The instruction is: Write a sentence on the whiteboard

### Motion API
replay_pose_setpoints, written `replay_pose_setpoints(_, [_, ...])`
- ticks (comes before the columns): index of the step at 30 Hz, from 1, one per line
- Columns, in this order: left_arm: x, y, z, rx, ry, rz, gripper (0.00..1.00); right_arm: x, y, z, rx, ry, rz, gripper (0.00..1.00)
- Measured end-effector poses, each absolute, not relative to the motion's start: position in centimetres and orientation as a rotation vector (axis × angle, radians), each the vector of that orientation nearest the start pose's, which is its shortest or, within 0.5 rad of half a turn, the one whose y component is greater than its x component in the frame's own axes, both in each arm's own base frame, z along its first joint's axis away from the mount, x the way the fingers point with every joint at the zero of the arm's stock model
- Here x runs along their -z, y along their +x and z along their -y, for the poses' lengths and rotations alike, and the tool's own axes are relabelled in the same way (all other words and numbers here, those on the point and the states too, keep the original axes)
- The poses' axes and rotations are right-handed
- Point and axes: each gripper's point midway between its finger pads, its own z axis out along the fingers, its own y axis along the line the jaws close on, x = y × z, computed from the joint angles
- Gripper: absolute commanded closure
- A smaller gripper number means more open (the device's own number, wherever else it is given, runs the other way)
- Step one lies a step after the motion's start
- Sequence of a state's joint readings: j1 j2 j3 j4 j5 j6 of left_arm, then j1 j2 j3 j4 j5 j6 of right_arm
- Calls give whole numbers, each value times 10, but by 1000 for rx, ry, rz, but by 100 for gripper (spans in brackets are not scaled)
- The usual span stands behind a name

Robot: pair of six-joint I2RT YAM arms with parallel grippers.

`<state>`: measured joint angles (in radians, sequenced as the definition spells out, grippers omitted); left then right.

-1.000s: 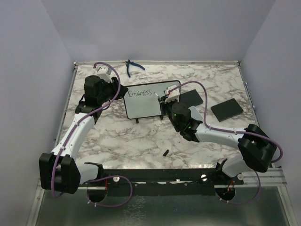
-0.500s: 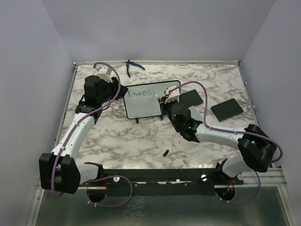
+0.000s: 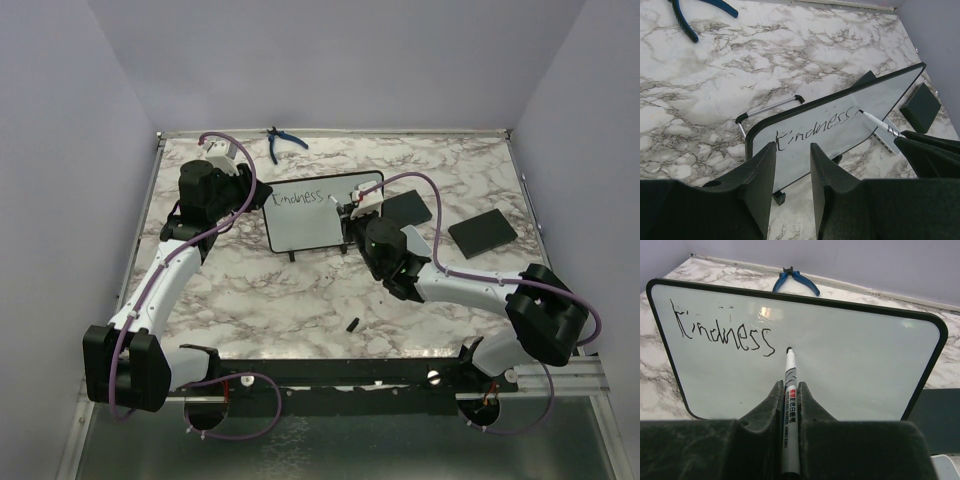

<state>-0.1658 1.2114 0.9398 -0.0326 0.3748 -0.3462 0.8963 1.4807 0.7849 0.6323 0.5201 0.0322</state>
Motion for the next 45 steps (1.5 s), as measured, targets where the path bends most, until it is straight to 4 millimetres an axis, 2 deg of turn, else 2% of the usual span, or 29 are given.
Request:
replay_pose_setpoints(15, [-246, 371, 141, 700, 92, -1911, 65, -212, 347, -290, -272, -283, -1601, 100])
replay_pose_setpoints(25, [-246, 371, 141, 700, 92, -1911, 65, -201, 344, -289, -281, -275, -1629, 100])
replay_pose_setpoints(45, [-246, 371, 141, 700, 92, -1911, 65, -204, 345, -287, -263, -283, -1616, 100])
